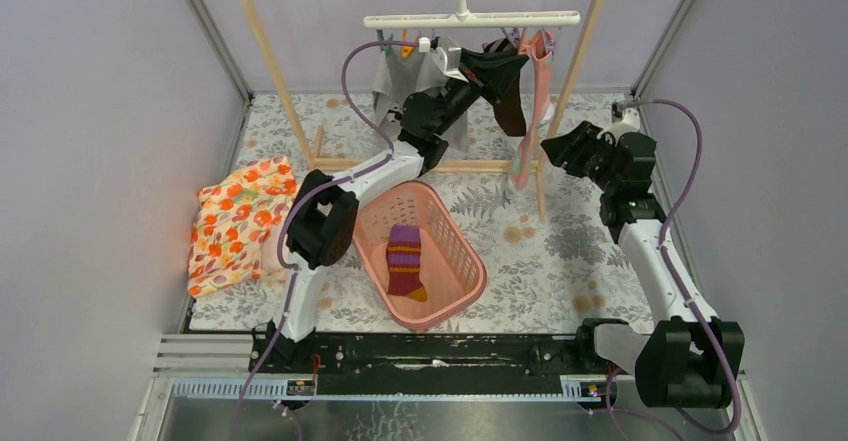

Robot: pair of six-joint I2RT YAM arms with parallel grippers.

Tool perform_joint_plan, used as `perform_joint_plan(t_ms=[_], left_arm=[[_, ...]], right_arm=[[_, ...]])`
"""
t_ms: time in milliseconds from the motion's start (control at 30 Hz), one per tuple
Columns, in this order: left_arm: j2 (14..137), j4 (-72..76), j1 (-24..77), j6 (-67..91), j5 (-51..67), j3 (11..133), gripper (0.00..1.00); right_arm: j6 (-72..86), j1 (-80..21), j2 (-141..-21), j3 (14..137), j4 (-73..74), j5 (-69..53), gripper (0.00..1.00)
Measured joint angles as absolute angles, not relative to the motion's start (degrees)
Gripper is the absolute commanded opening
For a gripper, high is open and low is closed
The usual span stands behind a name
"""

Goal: Clip the socks to the hanger
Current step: Open the clamp at the hanger.

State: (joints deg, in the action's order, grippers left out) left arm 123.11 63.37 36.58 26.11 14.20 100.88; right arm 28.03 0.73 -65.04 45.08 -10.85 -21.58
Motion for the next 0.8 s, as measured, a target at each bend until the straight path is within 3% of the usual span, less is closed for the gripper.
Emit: perform_joint_plan(t_ms=[433,800], left_arm=[[124.1,62.2,37.0,26.5,15.2,103.4,0.06],[125.4,60.6,37.0,25.9,15.2,104.1,0.07]], right_arm=[[30.5,0.7,-57.4,53.1,-10.7,-26.4,0.50],[45.8,-3.3,-62.8,54.8,-23.8,-32.7,0.48]])
